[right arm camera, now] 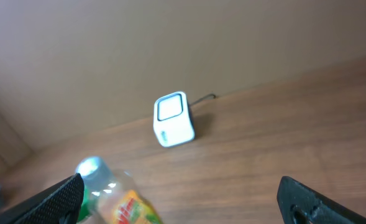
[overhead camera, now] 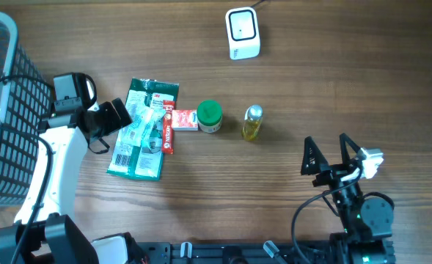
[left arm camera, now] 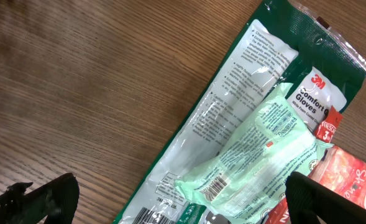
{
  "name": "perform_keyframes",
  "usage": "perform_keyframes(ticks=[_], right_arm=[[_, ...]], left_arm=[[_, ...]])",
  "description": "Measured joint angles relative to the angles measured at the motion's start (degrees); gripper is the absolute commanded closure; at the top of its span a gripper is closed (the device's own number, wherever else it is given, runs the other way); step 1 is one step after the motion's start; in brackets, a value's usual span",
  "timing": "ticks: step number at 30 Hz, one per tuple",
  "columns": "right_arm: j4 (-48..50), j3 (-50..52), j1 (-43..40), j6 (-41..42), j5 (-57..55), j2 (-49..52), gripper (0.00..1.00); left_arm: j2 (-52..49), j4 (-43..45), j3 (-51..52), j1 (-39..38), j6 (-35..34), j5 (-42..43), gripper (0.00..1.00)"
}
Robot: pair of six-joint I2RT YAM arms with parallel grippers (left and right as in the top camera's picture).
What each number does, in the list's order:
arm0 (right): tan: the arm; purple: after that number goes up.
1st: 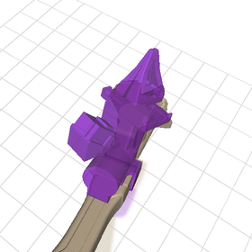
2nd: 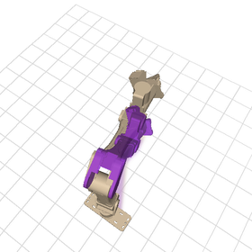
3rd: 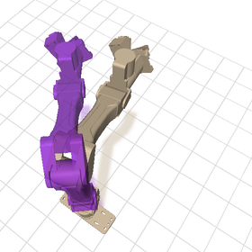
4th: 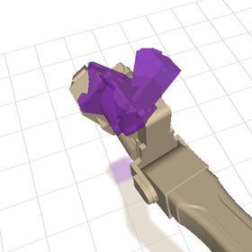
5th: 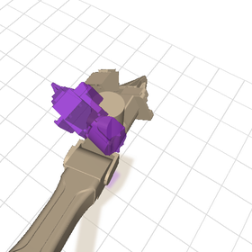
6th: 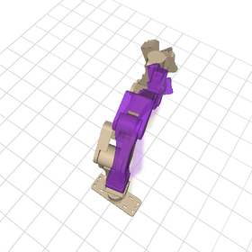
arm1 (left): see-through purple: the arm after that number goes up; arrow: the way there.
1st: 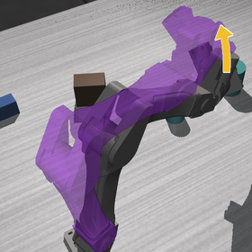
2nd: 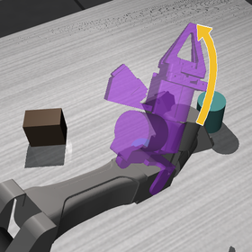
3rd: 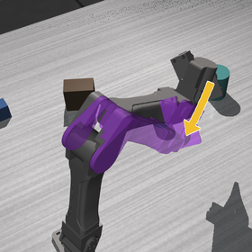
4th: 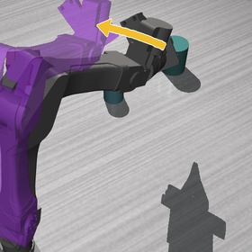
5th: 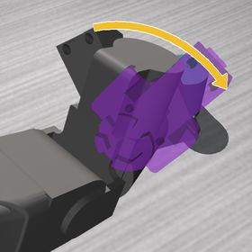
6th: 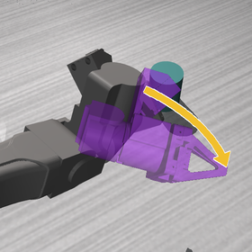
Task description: Scan the item barcode
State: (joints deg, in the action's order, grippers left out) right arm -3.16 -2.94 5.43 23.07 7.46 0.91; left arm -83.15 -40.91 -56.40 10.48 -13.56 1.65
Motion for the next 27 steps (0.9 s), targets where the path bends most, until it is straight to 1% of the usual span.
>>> perform_keyframes(ticks=[2,5,7,10,11,12,15,16,17,19,20,24,26,27], right_arm=[[-3.6,-3.9,0.0,1.8,0.0,1.0,0.0],[-9.8,-13.1,0.0,3.1,-0.4,5.0,0.0],[-16.6,-22.5,0.0,3.1,-0.7,10.7,0.0],[-29.6,-38.5,0.0,2.7,-1.1,23.1,0.0],[-32.3,-42.1,0.0,2.6,-1.1,26.6,0.0],[-39.2,-48.2,0.0,2.6,-1.2,31.6,0.0],[-51.4,-62.8,0.0,2.6,-1.3,45.0,0.0],[-54.1,-69.9,0.0,2.6,-1.3,52.5,0.0],[-56.2,-72.8,0.0,2.6,-0.8,56.1,0.01],[-58.6,-76.5,0.0,2.6,1.8,61.6,0.25],[-59.0,-77.0,0.0,2.7,3.7,63.8,0.29],[-63.0,-77.2,0.4,2.6,8.3,70.5,0.27],[-64.7,-77.2,1.5,2.6,8.8,73.1,0.22],[-65.6,-77.2,2.4,2.5,8.8,74.4,0.21]], left_arm=[[0.0,0.0,0.0,0.0,0.0,0.0,0.0],[0.0,0.0,0.0,0.0,0.0,0.0,0.0],[0.0,-0.1,0.0,0.0,0.0,0.0,0.0],[0.0,0.0,0.0,0.0,0.0,0.2,0.0],[0.0,-0.1,0.0,0.0,0.0,0.2,0.0],[0.0,0.0,0.0,0.0,0.0,0.2,0.0],[0.0,0.0,0.0,0.0,0.0,0.4,0.0],[0.0,0.0,0.0,0.0,0.0,0.4,0.0],[0.0,0.0,0.0,0.0,0.0,0.4,0.0],[0.0,0.0,0.0,0.0,0.0,0.4,0.0],[-0.1,0.0,0.0,0.0,0.0,0.4,0.0],[-0.1,-0.1,0.0,0.0,0.0,0.4,0.0],[-0.1,0.0,0.0,0.0,0.0,0.4,0.0],[-0.1,0.0,0.0,0.0,0.0,0.4,0.0]])
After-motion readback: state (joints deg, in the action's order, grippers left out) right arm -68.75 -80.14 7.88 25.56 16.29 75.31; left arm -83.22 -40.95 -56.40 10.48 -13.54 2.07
